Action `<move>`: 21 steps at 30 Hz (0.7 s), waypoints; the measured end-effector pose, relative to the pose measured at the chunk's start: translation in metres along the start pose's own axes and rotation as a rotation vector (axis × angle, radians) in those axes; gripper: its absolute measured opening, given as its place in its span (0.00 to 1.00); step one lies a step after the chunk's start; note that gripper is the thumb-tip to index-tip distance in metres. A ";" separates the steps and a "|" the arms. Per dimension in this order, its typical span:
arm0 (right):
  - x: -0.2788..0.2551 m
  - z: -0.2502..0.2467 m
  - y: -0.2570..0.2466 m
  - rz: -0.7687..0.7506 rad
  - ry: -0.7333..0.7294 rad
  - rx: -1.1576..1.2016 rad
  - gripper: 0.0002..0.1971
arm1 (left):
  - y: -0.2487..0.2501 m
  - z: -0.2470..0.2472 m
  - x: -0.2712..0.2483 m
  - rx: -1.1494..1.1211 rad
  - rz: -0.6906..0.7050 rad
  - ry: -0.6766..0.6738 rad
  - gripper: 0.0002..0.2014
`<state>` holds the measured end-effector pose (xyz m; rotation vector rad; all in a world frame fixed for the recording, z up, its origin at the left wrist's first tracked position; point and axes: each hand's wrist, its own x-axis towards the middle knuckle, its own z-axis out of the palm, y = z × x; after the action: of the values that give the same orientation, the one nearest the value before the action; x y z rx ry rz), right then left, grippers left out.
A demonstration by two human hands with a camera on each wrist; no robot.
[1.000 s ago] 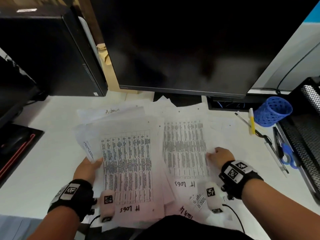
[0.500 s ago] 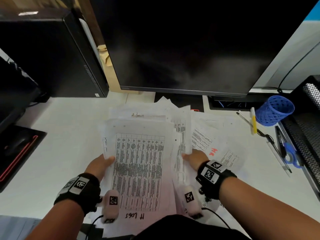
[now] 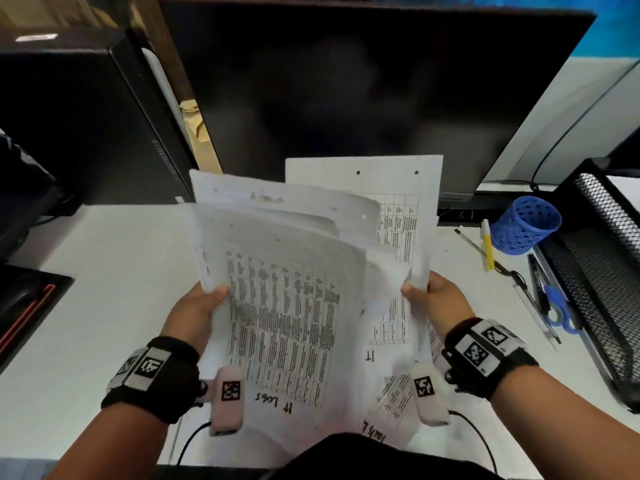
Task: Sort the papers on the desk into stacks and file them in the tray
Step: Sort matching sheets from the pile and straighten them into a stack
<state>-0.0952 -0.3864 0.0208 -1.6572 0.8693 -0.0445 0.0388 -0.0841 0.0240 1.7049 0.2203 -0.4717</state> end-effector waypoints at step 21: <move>-0.034 0.001 -0.067 -0.571 0.238 0.205 0.18 | 0.061 0.074 -0.045 -0.071 0.516 0.076 0.24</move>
<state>-0.0845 -0.3656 0.0922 -1.6752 0.5170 -0.7131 0.0095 -0.1628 0.0883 1.6345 -0.1486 -0.0160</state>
